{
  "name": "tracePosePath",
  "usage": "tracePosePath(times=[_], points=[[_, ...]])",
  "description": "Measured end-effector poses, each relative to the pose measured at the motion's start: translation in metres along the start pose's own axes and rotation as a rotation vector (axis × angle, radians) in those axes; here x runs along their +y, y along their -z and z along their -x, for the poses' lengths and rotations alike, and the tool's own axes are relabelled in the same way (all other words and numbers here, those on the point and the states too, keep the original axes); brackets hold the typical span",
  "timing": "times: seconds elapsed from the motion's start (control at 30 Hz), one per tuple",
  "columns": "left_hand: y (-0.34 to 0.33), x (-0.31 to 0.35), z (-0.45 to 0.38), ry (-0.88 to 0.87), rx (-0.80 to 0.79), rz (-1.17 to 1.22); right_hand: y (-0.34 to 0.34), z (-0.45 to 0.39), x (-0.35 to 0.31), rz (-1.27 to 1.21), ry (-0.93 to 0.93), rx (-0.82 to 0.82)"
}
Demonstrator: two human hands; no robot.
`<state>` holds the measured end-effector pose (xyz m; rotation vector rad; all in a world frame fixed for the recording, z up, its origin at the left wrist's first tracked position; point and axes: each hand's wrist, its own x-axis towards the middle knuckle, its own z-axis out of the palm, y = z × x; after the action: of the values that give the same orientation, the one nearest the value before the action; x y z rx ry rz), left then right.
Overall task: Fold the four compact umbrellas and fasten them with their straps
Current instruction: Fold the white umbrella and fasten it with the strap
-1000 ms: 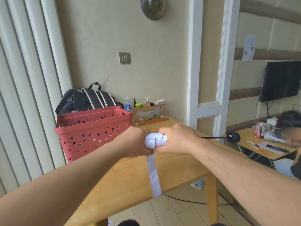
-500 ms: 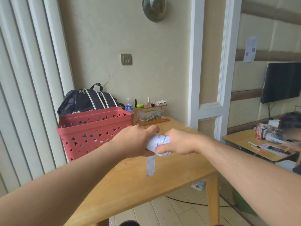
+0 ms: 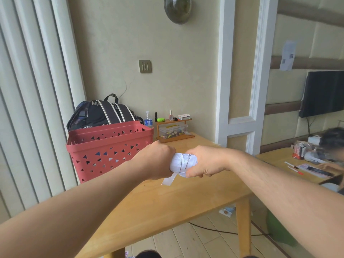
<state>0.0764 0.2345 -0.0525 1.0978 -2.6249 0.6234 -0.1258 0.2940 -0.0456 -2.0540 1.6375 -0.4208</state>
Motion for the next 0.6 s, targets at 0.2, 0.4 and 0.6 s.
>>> tracePosePath(times=[0.2, 0.4, 0.6], points=[[0.002, 0.0, -0.004, 0.072, -0.047, -0.001, 0.005, 0.001, -0.008, 0.319, 0.091, 0.171], [0.003, 0.004, -0.005, 0.092, -0.09, 0.068, -0.025, -0.01, -0.008, 0.705, 0.049, 0.465], [0.0, 0.004, -0.005, 0.147, -0.137, 0.203, -0.034, -0.015, 0.011, 0.715, 0.081, 0.713]])
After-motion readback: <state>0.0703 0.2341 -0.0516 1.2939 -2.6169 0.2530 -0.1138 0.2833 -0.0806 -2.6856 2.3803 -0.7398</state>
